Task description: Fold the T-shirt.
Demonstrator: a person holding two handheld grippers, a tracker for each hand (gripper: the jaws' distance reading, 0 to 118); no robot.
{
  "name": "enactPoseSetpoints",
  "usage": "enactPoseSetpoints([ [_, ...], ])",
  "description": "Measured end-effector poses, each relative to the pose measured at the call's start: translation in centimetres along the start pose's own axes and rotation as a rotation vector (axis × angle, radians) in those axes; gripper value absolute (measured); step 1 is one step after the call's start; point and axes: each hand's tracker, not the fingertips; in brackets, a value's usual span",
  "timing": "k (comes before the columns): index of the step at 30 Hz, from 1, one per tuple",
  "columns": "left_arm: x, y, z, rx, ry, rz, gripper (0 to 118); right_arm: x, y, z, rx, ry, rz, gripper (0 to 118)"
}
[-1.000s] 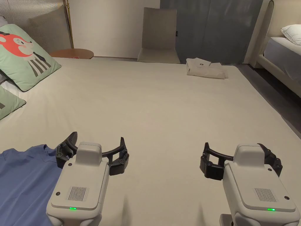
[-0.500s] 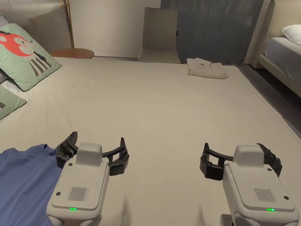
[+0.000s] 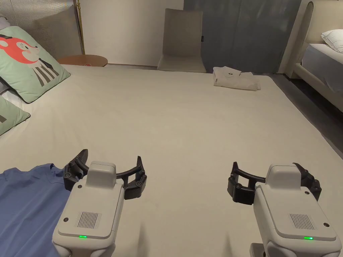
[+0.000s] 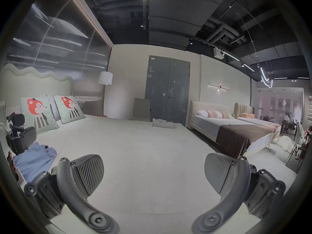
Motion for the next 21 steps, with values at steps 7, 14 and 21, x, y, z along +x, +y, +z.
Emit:
enactPoseSetpoints([
  [7,-0.04,-0.07,0.08,-0.002,0.001,-0.005,110,-0.28,0.50,0.47,-0.003,0.005,0.006,118],
  [14,0.01,-0.04,0.21,0.007,-0.017,0.000,63,-0.50,0.49,0.43,-0.009,-0.010,0.008,79],
  [21,0.61,0.09,0.12,-0.019,-0.035,-0.022,0,-0.61,0.44,0.26,-0.030,-0.014,-0.005,1],
])
